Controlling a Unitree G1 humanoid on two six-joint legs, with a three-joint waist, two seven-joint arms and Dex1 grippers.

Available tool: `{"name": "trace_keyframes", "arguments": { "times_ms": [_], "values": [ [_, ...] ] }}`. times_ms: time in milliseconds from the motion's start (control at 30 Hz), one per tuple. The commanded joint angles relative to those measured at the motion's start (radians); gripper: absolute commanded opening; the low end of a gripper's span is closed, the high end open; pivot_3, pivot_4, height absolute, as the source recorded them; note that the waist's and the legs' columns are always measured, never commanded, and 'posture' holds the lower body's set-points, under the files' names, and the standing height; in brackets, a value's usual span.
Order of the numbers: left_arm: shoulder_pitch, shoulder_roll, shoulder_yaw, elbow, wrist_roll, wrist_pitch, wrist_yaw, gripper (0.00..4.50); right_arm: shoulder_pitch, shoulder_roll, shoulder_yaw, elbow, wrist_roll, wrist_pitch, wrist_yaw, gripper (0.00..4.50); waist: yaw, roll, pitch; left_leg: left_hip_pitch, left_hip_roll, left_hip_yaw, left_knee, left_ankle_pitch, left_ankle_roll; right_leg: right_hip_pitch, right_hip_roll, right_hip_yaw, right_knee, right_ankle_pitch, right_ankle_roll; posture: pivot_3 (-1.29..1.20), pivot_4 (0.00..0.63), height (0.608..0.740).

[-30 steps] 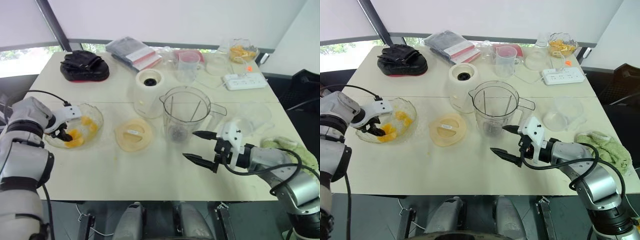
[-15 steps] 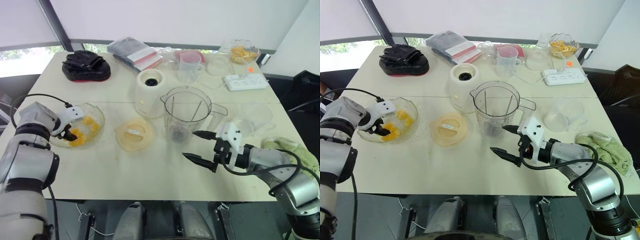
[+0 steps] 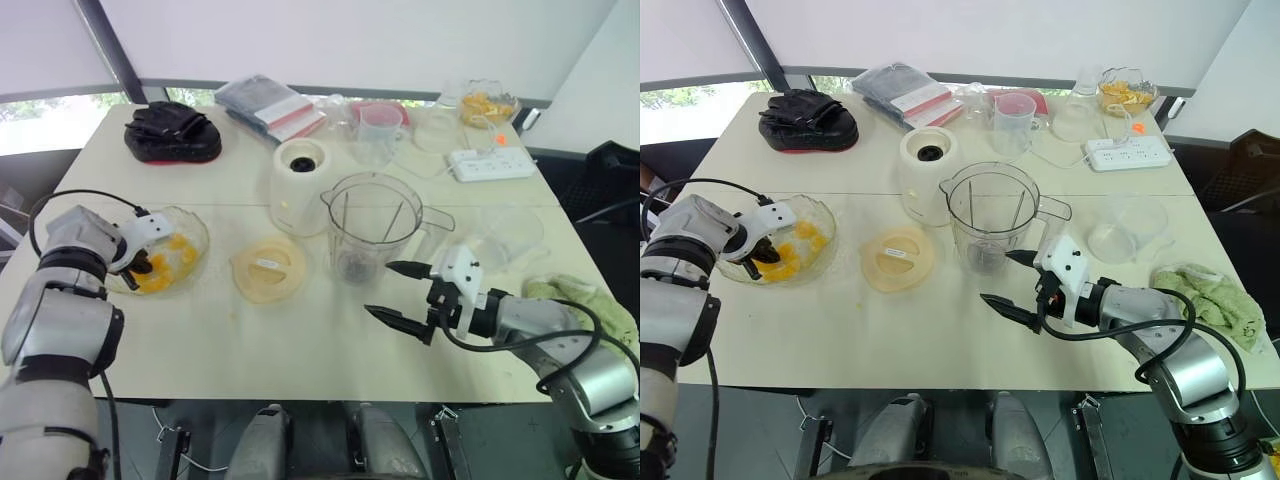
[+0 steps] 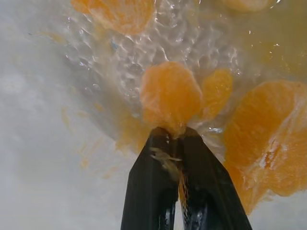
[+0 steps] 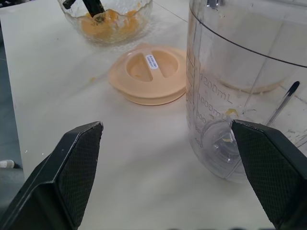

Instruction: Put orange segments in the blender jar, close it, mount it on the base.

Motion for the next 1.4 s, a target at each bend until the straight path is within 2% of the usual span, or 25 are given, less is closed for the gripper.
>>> {"name": "trace_keyframes", "arguments": {
  "times_ms": [33, 267, 433, 567, 800, 900, 1067, 1167, 1333, 1400],
  "values": [
    [-0.001, -0.002, 0.012, 0.003, -0.010, -0.007, -0.005, 0.07, 0.002, 0.005, -0.008, -0.041, 0.001, -0.022, -0.003, 4.50, 0.000, 0.000, 0.000, 0.000, 0.000, 0.000, 0.000, 0.000, 0.000, 0.000, 0.000, 0.000, 0.000, 0.000, 0.000, 0.00, 0.150, 0.740],
    [-0.011, -0.028, 0.094, -0.006, -0.089, 0.015, -0.006, 0.07, 0.004, 0.006, -0.007, -0.043, 0.000, -0.022, -0.008, 4.50, 0.004, 0.000, -0.001, 0.000, 0.000, 0.000, 0.000, 0.000, 0.000, 0.000, -0.001, 0.000, 0.000, 0.000, 0.000, 0.00, 0.150, 0.740],
    [-0.055, -0.047, 0.230, -0.020, -0.215, 0.091, 0.016, 0.07, 0.002, 0.006, -0.002, -0.034, -0.008, -0.029, -0.007, 4.50, 0.001, -0.001, -0.001, 0.000, -0.001, 0.000, 0.001, 0.000, 0.000, 0.000, -0.001, 0.000, 0.001, 0.000, 0.000, 0.00, 0.150, 0.740],
    [-0.050, -0.038, 0.270, -0.045, -0.259, 0.107, -0.010, 0.07, -0.003, 0.007, 0.002, -0.030, -0.010, -0.031, -0.004, 4.50, -0.006, -0.001, -0.001, 0.000, 0.000, 0.000, 0.001, 0.000, 0.000, -0.001, 0.000, 0.000, 0.001, 0.000, 0.000, 0.00, 0.150, 0.740],
    [-0.001, 0.028, 0.137, -0.085, -0.143, -0.038, -0.076, 0.07, -0.026, 0.005, 0.013, -0.004, -0.017, -0.042, 0.016, 4.50, -0.009, -0.001, -0.001, 0.000, 0.000, 0.001, 0.000, 0.001, -0.002, -0.002, 0.000, 0.000, 0.001, 0.000, 0.000, 0.00, 0.150, 0.740],
    [-0.025, 0.053, 0.063, -0.078, -0.073, -0.125, -0.094, 0.07, -0.034, 0.009, 0.021, 0.007, -0.021, -0.047, 0.022, 4.50, -0.004, -0.001, -0.001, 0.000, 0.000, 0.001, 0.000, 0.001, -0.002, -0.002, 0.000, 0.000, 0.001, 0.000, 0.000, 0.00, 0.150, 0.740],
    [-0.085, 0.050, 0.018, -0.055, -0.029, -0.190, -0.111, 0.07, -0.040, 0.015, 0.033, 0.015, -0.028, -0.054, 0.024, 4.50, 0.005, -0.003, -0.001, -0.001, -0.001, 0.001, 0.001, 0.001, -0.001, -0.001, -0.001, 0.000, 0.001, 0.000, 0.000, 0.00, 0.150, 0.740],
    [-0.118, 0.044, -0.007, -0.043, -0.005, -0.231, -0.122, 0.92, -0.041, 0.021, 0.037, 0.017, -0.031, -0.056, 0.024, 4.50, 0.001, -0.003, -0.001, -0.001, -0.001, 0.001, 0.001, 0.000, -0.001, -0.001, -0.001, 0.000, 0.001, 0.000, 0.000, 0.00, 0.150, 0.740],
    [-0.153, 0.028, -0.037, -0.026, 0.024, -0.266, -0.158, 3.56, -0.037, 0.027, 0.036, 0.017, -0.038, -0.058, 0.026, 4.50, -0.007, -0.003, -0.001, -0.001, -0.001, 0.001, 0.000, 0.000, -0.001, -0.002, 0.000, 0.000, 0.001, 0.000, 0.000, 0.00, 0.150, 0.740],
    [-0.164, 0.023, -0.056, -0.025, 0.043, -0.292, -0.201, 3.56, -0.036, 0.028, 0.036, 0.017, -0.039, -0.057, 0.026, 4.50, -0.007, -0.003, -0.001, -0.001, 0.000, 0.001, 0.000, 0.000, -0.001, -0.003, 0.000, 0.000, 0.001, 0.000, 0.000, 0.00, 0.150, 0.740]
  ]
}}
